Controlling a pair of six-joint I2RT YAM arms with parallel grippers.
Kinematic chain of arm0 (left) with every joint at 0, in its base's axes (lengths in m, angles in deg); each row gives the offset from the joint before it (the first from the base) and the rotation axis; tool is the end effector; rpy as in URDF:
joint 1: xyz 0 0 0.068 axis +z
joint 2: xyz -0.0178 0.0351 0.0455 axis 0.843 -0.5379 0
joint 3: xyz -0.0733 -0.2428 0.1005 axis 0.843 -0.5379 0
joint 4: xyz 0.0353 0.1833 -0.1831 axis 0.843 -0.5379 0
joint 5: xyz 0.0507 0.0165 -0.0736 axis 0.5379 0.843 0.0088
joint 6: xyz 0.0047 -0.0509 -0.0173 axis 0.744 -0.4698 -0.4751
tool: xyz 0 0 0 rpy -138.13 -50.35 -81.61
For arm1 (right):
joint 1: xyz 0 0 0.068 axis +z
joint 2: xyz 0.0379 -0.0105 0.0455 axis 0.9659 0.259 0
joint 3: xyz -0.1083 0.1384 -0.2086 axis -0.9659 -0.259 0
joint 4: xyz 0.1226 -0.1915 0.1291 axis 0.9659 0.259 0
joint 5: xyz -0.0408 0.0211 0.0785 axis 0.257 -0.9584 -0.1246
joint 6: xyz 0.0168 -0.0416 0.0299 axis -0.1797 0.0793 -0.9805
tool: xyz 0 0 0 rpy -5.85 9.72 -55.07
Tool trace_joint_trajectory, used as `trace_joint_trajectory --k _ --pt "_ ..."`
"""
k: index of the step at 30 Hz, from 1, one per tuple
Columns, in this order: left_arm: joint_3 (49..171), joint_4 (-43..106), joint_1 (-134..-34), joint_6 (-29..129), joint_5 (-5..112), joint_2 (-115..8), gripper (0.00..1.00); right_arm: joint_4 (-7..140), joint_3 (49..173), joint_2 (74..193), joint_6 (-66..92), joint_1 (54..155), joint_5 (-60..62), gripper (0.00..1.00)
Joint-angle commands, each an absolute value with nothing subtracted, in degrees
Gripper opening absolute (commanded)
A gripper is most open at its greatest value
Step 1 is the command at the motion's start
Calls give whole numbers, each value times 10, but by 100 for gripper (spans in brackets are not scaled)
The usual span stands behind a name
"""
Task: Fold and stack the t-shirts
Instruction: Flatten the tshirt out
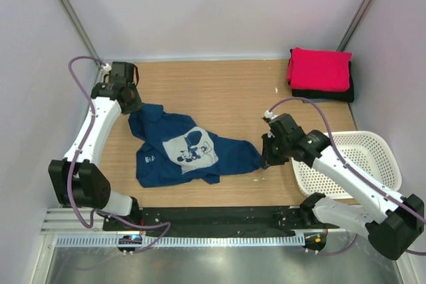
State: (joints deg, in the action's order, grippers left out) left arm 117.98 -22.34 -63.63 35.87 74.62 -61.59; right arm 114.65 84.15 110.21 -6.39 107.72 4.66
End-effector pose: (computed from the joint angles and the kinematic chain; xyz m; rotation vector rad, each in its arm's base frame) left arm 0.3016 -0.0245 0.3297 -0.5127 2.4503 0.0599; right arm 0.1583 0.1048 0.2653 -0.1773 2.6451 0.4593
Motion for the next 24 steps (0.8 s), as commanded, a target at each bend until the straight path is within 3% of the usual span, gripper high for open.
trace_joint_trajectory --k 1,2,3,6,7,11,19,24 --pt "1153 -186 -614 337 756 -583 0 1185 861 1128 -84 1129 -12 11" --pt "1126 -188 -608 334 758 -568 0 1207 866 1139 -81 1141 -4 23" --pt "1112 -190 -598 332 760 -560 0 1219 874 1150 -77 1157 26 52" --pt "1051 -191 -578 319 763 -522 0 1251 939 1195 -54 1159 117 83" --pt "1037 -193 -576 315 766 -511 0 1252 986 1206 -52 1158 144 87" --pt "974 -205 -554 285 764 -456 0 1174 1086 1280 -32 1154 185 90" --pt "912 -213 -554 250 750 -371 0 983 1139 1491 -19 1153 152 86" --pt "896 -208 -554 250 745 -365 0 908 1171 1577 -35 1156 34 83"
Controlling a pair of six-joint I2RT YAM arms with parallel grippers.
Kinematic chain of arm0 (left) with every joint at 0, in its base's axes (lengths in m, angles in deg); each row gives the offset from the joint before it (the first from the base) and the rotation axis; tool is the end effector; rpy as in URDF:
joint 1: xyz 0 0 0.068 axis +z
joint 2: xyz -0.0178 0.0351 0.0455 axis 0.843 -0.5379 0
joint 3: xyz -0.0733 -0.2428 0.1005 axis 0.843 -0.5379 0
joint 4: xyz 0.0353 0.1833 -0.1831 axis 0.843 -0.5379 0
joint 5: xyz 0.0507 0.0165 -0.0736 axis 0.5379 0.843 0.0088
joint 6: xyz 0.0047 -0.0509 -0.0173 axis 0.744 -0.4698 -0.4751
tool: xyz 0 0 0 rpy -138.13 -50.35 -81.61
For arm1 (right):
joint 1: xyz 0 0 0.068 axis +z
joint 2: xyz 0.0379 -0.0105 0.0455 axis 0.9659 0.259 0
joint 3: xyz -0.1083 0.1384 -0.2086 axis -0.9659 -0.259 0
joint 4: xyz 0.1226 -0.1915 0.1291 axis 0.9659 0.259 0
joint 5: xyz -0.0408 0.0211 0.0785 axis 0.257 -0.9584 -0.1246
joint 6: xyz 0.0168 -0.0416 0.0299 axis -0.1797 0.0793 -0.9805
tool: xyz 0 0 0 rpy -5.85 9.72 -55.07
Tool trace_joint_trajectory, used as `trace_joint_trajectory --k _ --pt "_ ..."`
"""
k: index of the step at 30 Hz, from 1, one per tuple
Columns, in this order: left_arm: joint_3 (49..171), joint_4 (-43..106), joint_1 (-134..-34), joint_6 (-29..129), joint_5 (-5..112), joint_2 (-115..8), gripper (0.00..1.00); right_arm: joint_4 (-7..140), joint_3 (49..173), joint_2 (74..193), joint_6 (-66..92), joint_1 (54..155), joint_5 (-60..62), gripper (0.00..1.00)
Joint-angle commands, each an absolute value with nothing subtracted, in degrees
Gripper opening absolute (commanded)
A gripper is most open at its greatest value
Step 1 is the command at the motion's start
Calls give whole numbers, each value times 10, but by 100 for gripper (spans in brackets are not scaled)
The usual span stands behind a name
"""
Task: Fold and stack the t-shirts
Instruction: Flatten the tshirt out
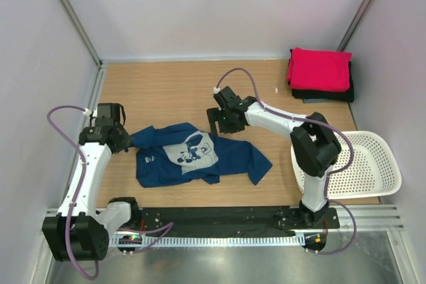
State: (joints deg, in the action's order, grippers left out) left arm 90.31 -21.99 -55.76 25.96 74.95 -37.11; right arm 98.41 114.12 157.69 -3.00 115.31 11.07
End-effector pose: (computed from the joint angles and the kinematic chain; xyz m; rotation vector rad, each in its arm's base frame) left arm 0.1933 0.0140 0.2778 -0.8956 2.3850 0.0732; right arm 0.3003 0.2530 0.2179 -0.3867 2.6140 0.3376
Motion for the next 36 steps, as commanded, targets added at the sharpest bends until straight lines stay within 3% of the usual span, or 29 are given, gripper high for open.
trace_joint_trajectory --k 1,11,16,17,18,19,27,31,36 --pt "896 -208 -554 250 744 -365 0 894 1174 1598 -41 1158 30 82" --pt "905 -206 -554 257 753 -361 0 873 1209 1691 -69 1166 1 65" --pt "918 -199 -554 258 746 -359 0 877 1206 1679 -84 1167 12 35" --pt "924 -200 -553 259 745 -362 0 875 1201 1665 -85 1163 37 26" --pt "931 -201 -553 266 743 -363 0 875 1198 1633 -84 1160 51 5" --pt "939 -201 -553 271 741 -366 0 880 1197 1614 -83 1154 63 1" --pt "1137 -203 -553 372 698 -345 0 990 1262 1386 19 1135 216 1" --pt "1285 -274 -553 419 735 -373 0 1067 1269 1302 42 1156 210 1" --pt "1351 -360 -553 436 739 -412 0 1175 1188 1235 1 1239 192 1"
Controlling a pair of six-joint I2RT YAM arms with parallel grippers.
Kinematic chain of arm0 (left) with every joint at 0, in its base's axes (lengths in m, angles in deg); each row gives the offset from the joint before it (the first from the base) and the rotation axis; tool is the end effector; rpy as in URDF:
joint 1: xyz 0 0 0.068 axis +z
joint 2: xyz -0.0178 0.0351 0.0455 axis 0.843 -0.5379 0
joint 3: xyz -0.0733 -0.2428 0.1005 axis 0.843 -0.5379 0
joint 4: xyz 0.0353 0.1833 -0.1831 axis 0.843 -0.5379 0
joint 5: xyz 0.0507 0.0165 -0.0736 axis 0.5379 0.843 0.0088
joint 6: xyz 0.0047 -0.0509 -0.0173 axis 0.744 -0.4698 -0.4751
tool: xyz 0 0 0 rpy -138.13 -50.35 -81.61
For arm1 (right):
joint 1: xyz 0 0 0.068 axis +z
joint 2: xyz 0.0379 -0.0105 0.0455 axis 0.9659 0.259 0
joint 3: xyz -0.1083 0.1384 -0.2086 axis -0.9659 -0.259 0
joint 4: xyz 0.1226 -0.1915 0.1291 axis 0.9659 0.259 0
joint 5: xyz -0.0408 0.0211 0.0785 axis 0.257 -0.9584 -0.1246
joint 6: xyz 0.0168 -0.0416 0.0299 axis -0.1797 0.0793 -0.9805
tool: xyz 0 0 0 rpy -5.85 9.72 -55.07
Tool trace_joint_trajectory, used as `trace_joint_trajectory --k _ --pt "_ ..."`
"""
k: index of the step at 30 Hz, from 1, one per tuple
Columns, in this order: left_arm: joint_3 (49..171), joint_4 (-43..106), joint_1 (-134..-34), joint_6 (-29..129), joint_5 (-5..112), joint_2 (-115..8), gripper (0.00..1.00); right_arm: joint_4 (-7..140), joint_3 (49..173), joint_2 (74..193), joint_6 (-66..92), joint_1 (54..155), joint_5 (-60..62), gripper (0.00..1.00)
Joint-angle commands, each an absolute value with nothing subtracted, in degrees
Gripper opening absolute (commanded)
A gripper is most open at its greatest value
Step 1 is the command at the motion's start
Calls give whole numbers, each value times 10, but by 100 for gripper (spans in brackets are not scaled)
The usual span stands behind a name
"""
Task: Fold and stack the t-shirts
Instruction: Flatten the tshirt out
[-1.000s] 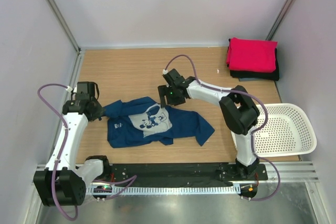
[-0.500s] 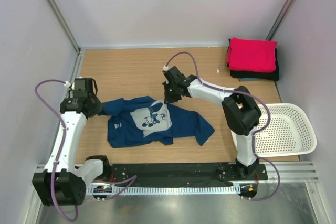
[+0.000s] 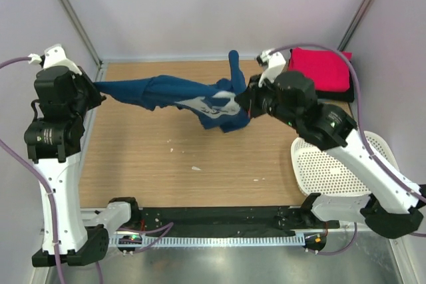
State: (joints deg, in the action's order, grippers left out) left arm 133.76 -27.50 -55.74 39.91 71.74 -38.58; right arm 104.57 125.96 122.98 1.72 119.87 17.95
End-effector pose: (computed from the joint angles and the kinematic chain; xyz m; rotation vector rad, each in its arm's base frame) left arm 0.1595 0.0111 0.4931 -0.5083 1.8783 -0.0590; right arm 0.1784 0.1697 0.4678 -0.3395 1.9085 0.5929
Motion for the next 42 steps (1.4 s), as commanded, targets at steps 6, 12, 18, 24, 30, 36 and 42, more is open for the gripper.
trace_joint_trajectory --k 6,12,18,24,30,36,42 --pt "1236 -351 -553 409 731 -399 0 1118 902 1222 -96 1310 112 2" --pt "1121 -316 -553 381 696 -374 0 1114 915 1274 -73 1312 189 66" --pt "1033 -286 -553 317 629 -367 0 1140 1097 1361 -36 1238 198 72" --pt "993 -274 -553 295 685 -361 0 1034 1196 1477 -36 1208 177 71" --pt "971 -265 -553 294 688 -358 0 969 1266 1630 -22 1151 181 65" --pt "961 -257 -553 295 682 -356 0 940 1309 1690 32 1123 153 62" --pt "953 -247 -553 292 674 -365 0 919 1321 1713 47 1122 142 60"
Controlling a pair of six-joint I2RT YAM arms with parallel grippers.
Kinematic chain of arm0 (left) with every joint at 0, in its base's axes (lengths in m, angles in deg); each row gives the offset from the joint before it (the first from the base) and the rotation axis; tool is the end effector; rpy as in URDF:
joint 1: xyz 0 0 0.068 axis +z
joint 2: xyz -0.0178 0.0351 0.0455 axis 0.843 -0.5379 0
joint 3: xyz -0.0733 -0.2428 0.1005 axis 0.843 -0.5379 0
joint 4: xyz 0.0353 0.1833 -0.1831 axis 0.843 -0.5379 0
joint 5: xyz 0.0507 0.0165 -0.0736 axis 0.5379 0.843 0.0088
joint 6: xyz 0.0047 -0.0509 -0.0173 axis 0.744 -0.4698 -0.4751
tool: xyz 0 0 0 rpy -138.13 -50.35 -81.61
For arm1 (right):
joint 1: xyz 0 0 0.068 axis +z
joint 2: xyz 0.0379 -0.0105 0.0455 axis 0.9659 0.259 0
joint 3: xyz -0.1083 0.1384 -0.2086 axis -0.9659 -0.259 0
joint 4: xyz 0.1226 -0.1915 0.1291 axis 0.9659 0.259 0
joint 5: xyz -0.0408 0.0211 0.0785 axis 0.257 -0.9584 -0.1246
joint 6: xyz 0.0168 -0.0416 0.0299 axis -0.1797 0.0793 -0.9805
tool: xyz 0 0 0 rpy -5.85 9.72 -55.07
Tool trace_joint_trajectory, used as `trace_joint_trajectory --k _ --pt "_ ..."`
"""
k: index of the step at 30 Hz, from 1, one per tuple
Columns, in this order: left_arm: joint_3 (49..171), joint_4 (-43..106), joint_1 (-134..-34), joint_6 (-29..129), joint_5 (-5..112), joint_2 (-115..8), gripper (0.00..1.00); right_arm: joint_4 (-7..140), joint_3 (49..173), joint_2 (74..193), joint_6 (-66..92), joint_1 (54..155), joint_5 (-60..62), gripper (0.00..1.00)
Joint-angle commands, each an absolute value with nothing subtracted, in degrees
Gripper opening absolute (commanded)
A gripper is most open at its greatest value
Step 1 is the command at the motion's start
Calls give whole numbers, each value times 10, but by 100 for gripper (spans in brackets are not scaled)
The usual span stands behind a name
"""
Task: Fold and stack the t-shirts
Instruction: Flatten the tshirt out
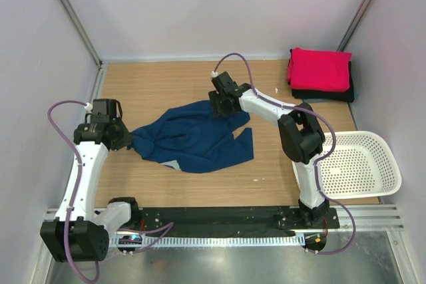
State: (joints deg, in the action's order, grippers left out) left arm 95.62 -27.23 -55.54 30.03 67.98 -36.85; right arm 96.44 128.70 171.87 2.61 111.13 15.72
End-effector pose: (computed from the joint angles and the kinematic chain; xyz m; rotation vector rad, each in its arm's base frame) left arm 0.1893 0.0104 0.3011 -0.7811 2.4521 -0.0512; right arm 0.3715 0.2660 0.1973 -0.3749 2.5363 0.2053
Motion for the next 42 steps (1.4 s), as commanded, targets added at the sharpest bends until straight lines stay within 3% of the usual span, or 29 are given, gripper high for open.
trace_joint_trajectory --k 1,17,20,23,24,31,42 --pt "953 -246 -553 292 673 -366 0 917 1321 1715 47 1122 131 59" --pt "978 -250 -553 299 686 -385 0 925 1338 1753 57 1121 122 47" --pt "979 -253 -553 299 689 -384 0 931 1345 1754 61 1120 126 30" --pt "982 -257 -553 301 695 -384 0 932 1347 1743 65 1119 142 4" --pt "983 -260 -553 302 700 -384 0 941 1353 1739 67 1119 149 1" --pt "1031 -285 -553 319 751 -383 0 1019 1394 1650 92 1118 204 1" --pt "1363 -300 -553 428 885 -412 0 1071 1431 1446 115 1118 278 1"
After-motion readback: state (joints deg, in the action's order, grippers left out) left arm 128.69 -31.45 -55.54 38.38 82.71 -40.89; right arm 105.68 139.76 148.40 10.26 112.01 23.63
